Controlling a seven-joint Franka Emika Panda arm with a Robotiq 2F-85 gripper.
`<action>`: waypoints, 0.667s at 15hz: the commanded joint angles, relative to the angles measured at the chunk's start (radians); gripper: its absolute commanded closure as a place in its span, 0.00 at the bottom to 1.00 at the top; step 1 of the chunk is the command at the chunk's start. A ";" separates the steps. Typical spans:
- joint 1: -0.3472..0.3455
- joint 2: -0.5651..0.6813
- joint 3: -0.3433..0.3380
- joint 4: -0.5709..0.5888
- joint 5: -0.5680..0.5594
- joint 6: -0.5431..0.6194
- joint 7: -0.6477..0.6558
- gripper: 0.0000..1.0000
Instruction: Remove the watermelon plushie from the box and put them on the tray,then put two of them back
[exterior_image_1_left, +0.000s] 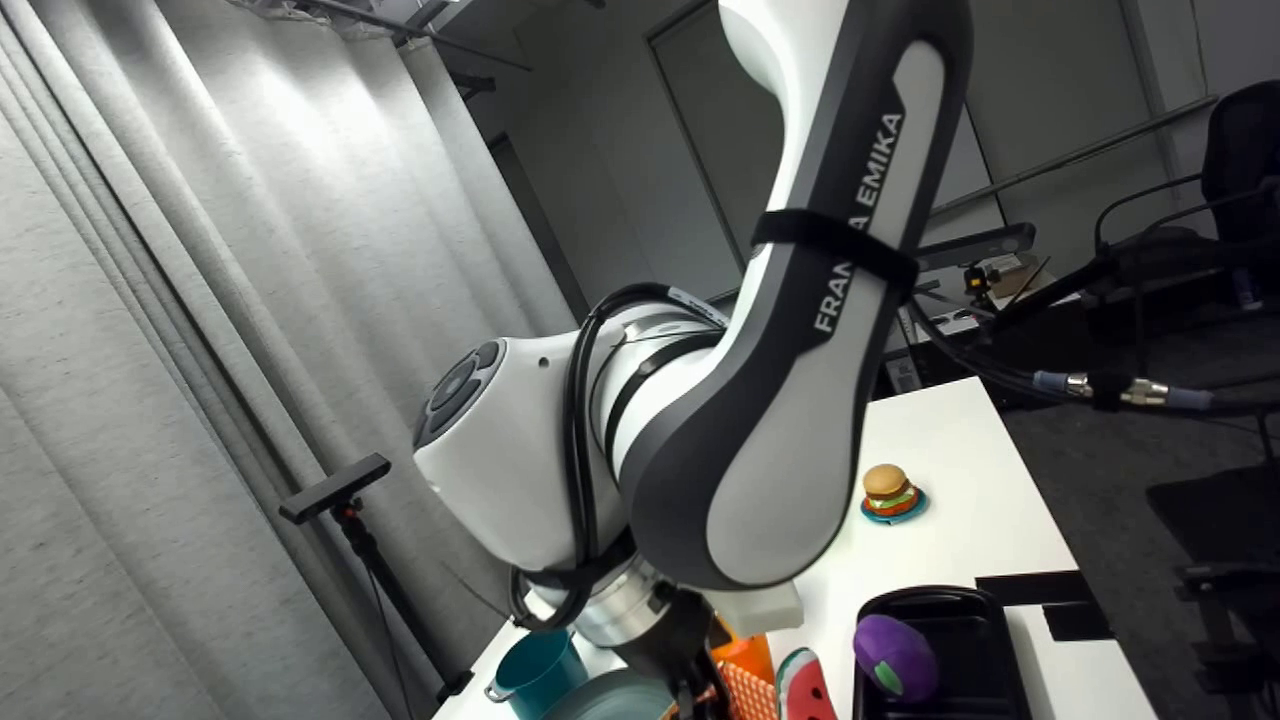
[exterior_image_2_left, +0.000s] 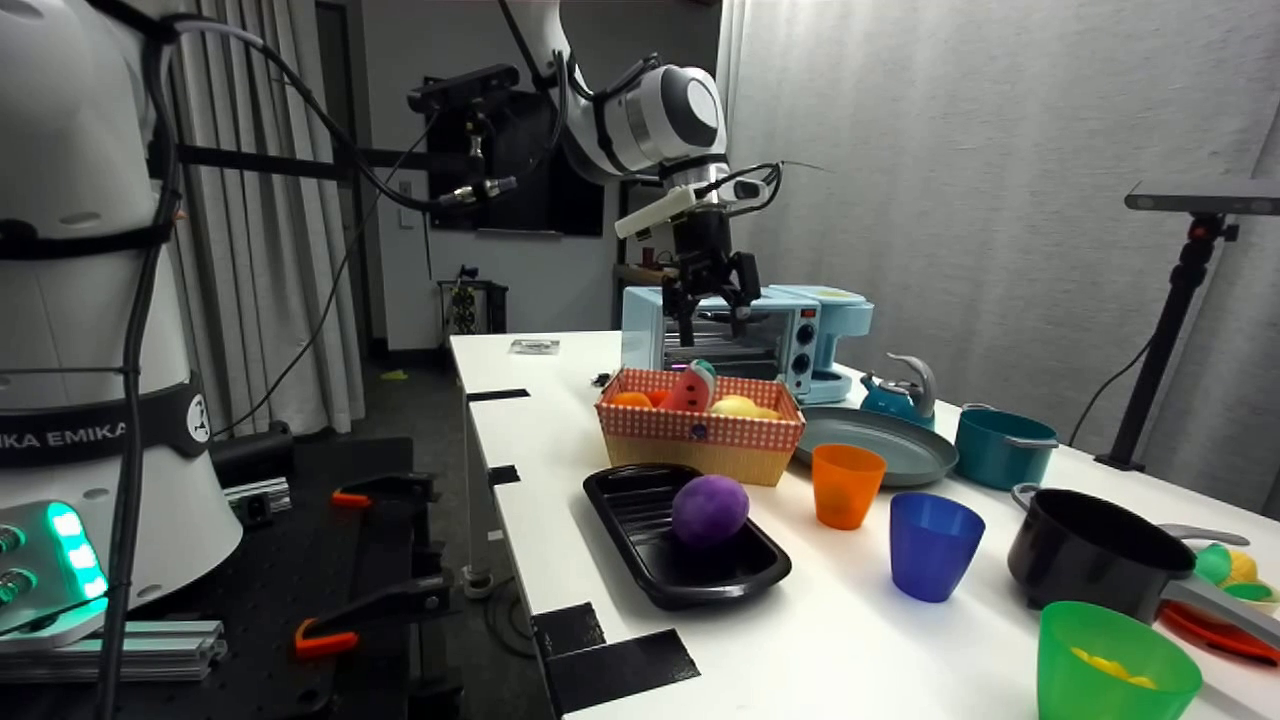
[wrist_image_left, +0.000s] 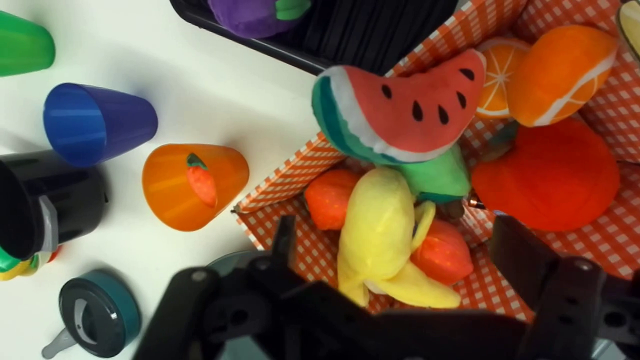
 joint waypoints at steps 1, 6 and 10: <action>-0.014 -0.028 -0.008 -0.017 0.030 -0.015 -0.017 0.00; -0.045 -0.068 -0.027 -0.067 0.067 0.006 -0.007 0.00; -0.079 -0.117 -0.045 -0.139 0.103 0.024 0.007 0.00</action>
